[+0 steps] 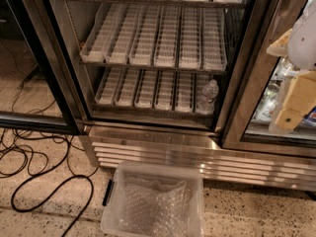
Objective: Pick water bottle from bottom shelf of fridge
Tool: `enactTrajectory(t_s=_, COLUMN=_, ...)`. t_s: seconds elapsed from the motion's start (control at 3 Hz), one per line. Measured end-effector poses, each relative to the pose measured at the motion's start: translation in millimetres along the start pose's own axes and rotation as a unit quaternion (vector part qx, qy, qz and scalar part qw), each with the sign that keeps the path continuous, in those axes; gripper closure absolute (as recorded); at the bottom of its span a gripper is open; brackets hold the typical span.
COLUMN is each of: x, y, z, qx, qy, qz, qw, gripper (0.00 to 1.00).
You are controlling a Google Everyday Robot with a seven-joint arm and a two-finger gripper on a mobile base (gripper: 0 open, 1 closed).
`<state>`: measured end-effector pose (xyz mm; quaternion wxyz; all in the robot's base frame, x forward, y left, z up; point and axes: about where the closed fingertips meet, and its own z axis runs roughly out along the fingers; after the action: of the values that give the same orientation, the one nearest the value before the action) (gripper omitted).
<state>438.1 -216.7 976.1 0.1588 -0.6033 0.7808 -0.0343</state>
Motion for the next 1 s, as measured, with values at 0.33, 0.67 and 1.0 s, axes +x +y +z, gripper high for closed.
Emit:
enactTrajectory(t_s=0.33, x=0, y=0, z=0, qx=0.000, qy=0.000, qz=0.000, qw=1.0000, gripper=0.00)
enactTrajectory(t_s=0.67, x=-2, y=2, z=11, qx=0.003, qy=-0.001, qz=0.015, qw=0.9999, gripper=0.00)
enactTrajectory(t_s=1.0, x=2, y=-1, z=35, qx=-0.005, qy=-0.003, qz=0.052, qw=0.9986, gripper=0.00)
